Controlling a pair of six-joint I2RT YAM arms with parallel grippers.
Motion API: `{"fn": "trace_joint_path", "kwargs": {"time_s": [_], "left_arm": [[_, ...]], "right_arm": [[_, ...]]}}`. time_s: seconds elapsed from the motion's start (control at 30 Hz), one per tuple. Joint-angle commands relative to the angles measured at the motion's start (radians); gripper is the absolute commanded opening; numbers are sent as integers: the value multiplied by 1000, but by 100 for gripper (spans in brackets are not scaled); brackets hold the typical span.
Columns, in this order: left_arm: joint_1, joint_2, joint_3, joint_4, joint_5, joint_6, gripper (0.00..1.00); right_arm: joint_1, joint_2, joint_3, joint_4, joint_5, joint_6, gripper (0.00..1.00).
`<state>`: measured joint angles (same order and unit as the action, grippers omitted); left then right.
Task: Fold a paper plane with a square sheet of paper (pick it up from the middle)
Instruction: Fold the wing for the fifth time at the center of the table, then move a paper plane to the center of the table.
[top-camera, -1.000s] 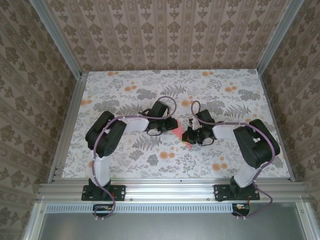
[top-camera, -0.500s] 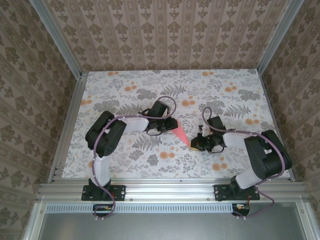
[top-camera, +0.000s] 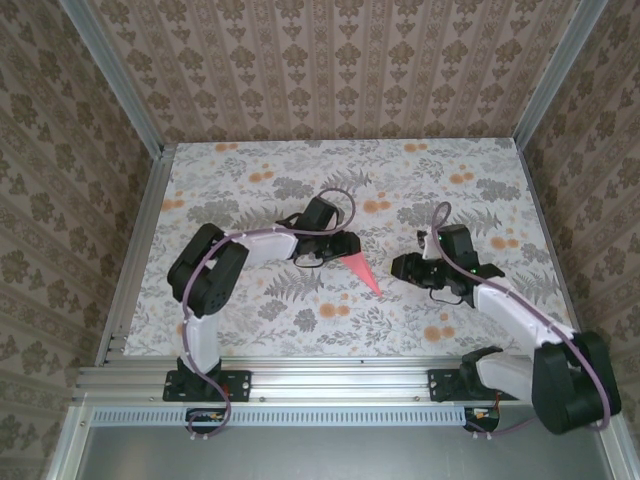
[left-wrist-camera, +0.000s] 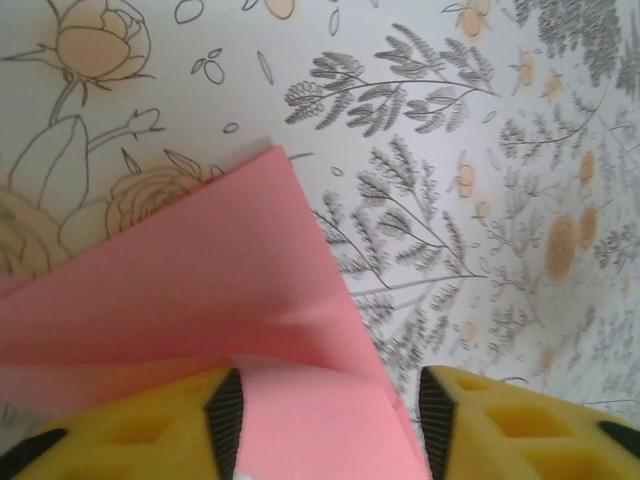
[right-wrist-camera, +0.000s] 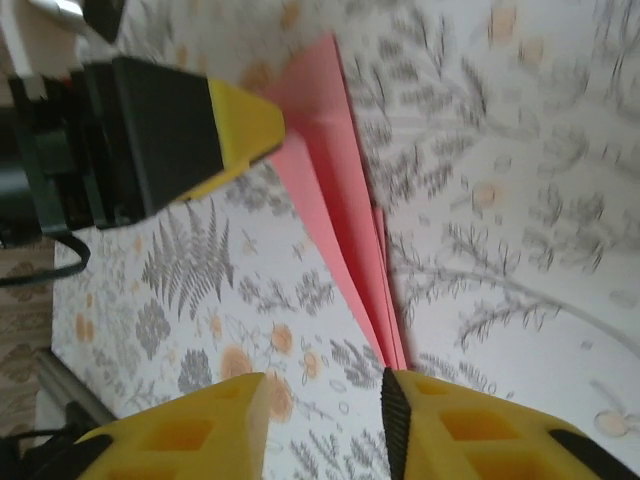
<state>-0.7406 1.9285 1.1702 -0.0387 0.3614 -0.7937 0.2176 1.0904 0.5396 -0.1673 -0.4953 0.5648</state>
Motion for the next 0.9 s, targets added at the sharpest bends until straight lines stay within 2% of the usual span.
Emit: {"fn": "trace_joint_path", "kwargs": {"time_s": [0.0, 0.07, 0.23, 0.33, 0.37, 0.4, 0.47, 0.57, 0.87], "left_arm": [[-13, -125, 49, -100, -64, 36, 62], [-18, -153, 55, -159, -104, 32, 67], [-50, -171, 89, -323, -220, 8, 70], [-77, -172, 85, -347, -261, -22, 70], [-86, -170, 82, -356, -276, -34, 70], [-93, -172, 79, -362, -291, -51, 70], [-105, -170, 70, -368, -310, -82, 71], [-115, -157, 52, -342, -308, -135, 71], [-118, -115, 70, -334, -309, -203, 72]], "right_arm": [[-6, -92, -8, 59, 142, -32, 44], [-9, -131, -28, 92, 176, -37, 59], [-24, -147, -71, 181, 190, -28, 69], [-33, -147, -114, 254, 199, 12, 77], [-35, -146, -120, 256, 217, 34, 84], [-36, -146, -125, 241, 244, 68, 98], [-40, -147, -116, 196, 280, 105, 100], [-50, -149, -111, 224, 203, 31, 100], [-50, -95, -129, 290, 148, 46, 100]]}}
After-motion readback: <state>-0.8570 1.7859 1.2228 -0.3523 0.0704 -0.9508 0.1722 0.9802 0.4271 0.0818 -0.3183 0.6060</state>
